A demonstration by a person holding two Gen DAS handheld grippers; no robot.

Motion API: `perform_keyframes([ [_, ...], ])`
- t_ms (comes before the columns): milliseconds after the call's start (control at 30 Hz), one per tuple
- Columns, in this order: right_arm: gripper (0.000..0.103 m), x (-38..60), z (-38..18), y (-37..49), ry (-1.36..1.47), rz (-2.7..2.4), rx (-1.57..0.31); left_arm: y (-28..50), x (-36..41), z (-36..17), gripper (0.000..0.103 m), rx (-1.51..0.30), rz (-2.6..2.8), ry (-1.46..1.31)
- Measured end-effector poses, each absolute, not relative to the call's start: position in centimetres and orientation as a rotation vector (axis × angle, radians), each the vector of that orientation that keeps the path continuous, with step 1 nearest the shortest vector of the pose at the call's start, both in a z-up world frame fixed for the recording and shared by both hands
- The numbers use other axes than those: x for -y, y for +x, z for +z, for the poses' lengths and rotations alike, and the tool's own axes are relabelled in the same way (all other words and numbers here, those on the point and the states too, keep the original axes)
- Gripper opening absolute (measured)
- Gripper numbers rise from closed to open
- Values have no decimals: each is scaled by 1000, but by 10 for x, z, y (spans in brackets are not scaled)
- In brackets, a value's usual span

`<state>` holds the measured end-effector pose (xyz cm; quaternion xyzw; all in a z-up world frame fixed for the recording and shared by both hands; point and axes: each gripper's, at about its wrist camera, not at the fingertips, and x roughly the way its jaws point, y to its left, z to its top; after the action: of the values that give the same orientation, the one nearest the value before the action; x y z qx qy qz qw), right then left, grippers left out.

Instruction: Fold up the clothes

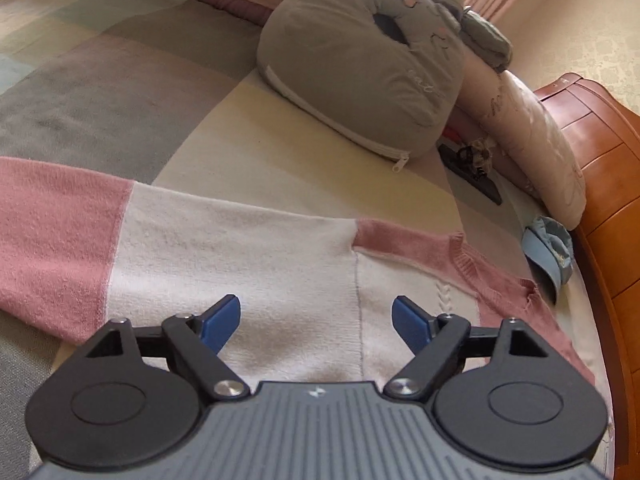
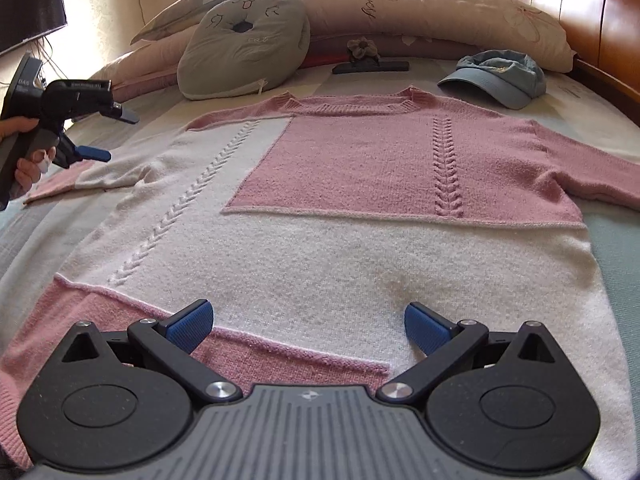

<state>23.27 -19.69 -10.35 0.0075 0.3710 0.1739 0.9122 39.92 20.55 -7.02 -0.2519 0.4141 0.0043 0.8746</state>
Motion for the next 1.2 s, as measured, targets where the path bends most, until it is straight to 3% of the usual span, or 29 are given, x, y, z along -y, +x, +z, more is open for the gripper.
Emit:
perform_keyframes([
  [167, 103, 190, -105, 231, -58, 345, -759, 385, -213, -88, 83, -860, 33, -552],
  [600, 103, 207, -97, 234, 88, 376, -781, 390, -116, -54, 85, -915, -213, -477],
  [867, 103, 217, -94, 235, 163, 392, -798, 392, -91, -87, 85, -982, -180, -446],
  [1200, 103, 218, -93, 234, 162, 393, -804, 419, -103, -74, 86, -879, -124, -540],
])
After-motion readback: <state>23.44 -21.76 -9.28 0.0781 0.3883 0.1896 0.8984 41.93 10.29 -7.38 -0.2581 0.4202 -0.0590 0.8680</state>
